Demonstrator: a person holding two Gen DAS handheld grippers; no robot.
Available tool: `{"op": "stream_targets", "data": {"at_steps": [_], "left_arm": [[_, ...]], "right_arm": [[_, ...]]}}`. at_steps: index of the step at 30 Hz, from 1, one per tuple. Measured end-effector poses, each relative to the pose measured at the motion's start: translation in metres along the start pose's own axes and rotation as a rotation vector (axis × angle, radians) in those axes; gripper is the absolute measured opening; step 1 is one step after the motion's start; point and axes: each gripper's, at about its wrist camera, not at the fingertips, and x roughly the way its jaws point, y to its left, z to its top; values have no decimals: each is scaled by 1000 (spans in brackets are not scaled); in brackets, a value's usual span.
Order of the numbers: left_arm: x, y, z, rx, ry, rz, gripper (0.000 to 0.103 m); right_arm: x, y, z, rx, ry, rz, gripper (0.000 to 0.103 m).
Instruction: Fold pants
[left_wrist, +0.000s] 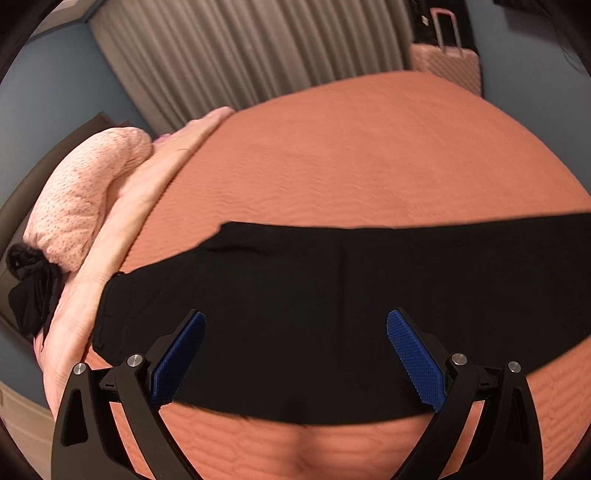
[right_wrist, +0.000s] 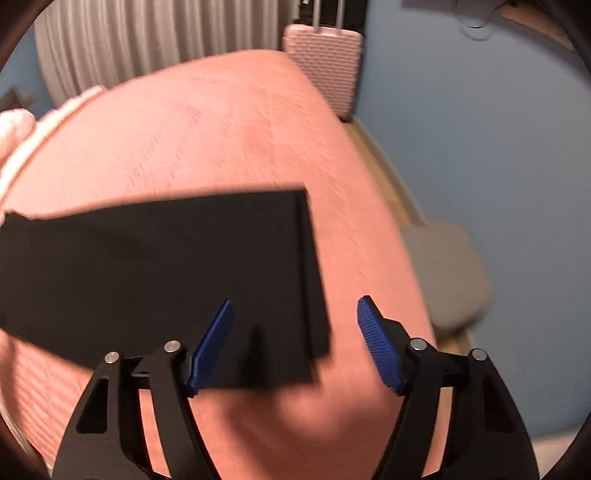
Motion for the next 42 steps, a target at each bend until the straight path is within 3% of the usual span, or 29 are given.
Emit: {"op": "stream_targets", "data": {"at_steps": [4,6,8,9,10,12,16,19,22,24,27,28,30,33,35,37,39,42], "left_arm": [[-1,-22,-8,93,10,51,98],[-3,-25,-11,115,10,62,98],[-2,-24,-14,136,16,74,98],[0,-26,-15,147,24,74,98],[1,-28,-16,151,33,76,98],[5,-30,-16,156,50,66,98],[7,-36,-17,151,64,51,98],[6,-38,-17,156,59,53,98],[4,-37,-17,160,51,48,98],[5,-38,-17,166,56,55,98],[7,-38,-17,170,68,63,98],[6,-37,-17,166,65,59,98],[3,-35,-17,157,63,51,98],[1,-37,-18,154,63,32,98],[-3,-41,-19,156,56,17,98],[-10,-43,-22,152,56,-1,98],[-17,-43,-25,141,55,-19,98],[-31,-36,-30,140,33,6,98]], "right_arm": [[45,-15,33,-17,61,69,67],[58,-3,34,-26,82,112,50],[74,1,43,-29,89,137,45],[69,2,42,-28,86,147,31],[61,-1,42,-27,76,138,24],[62,0,48,-25,43,147,18],[62,7,59,-77,7,134,16],[73,12,59,-112,26,107,18],[70,5,61,-79,-9,94,24],[62,-1,61,-57,-36,39,26],[41,-27,44,72,-27,26,28],[30,-36,27,118,-10,38,34],[10,-44,-6,173,5,45,62],[-19,-55,-67,355,13,189,66],[-20,-48,-85,399,35,281,66],[-8,-29,-95,382,58,312,68],[-2,-17,-93,377,4,316,69],[20,-13,-79,472,-45,433,69]]}}
